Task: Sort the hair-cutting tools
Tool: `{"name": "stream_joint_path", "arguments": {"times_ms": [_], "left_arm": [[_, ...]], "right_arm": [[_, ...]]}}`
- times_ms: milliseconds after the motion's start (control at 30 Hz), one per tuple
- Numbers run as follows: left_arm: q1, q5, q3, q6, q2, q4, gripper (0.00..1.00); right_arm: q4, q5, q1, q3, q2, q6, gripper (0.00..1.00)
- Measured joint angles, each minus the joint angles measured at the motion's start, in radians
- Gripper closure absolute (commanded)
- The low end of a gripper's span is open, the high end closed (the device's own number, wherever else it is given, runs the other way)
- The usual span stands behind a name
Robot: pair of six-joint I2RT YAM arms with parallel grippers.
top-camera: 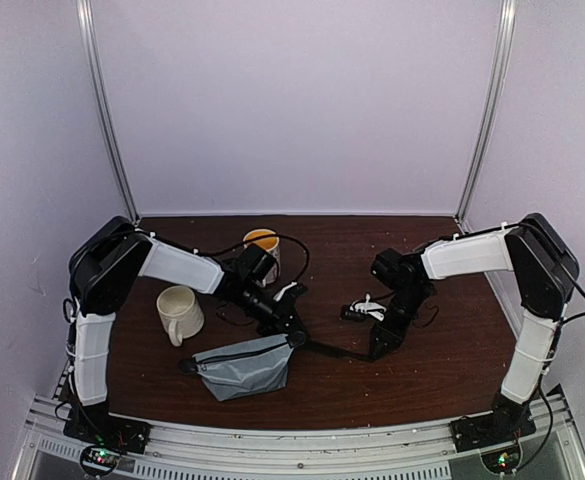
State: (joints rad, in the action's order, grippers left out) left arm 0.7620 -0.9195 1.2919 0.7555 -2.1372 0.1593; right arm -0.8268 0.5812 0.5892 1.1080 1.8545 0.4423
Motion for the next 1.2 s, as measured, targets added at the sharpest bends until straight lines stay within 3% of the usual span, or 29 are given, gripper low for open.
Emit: {"name": "stream_joint_path", "arguments": {"times_ms": [200, 300, 567, 867, 1200], "left_arm": [[-0.001, -0.010, 0.001, -0.026, 0.032, -0.007, 1.00], [0.000, 0.002, 0.002, -0.067, 0.087, -0.004, 1.00], [0.000, 0.040, 0.032, -0.248, 0.275, 0.034, 1.00], [0.000, 0.012, 0.042, -0.362, 0.331, 0.055, 1.00], [0.000, -0.017, 0.013, -0.397, 0.359, 0.056, 1.00]], "right_arm": [[-0.041, 0.009, -0.033, -0.005, -0.055, 0.043, 0.59], [-0.084, 0.028, -0.075, -0.003, -0.153, 0.081, 0.56], [-0.179, 0.104, -0.109, 0.083, -0.305, 0.162, 0.56], [-0.256, 0.184, -0.112, 0.146, -0.306, 0.213, 0.74], [-0.306, 0.238, -0.127, 0.150, -0.298, 0.222, 0.62]]}}
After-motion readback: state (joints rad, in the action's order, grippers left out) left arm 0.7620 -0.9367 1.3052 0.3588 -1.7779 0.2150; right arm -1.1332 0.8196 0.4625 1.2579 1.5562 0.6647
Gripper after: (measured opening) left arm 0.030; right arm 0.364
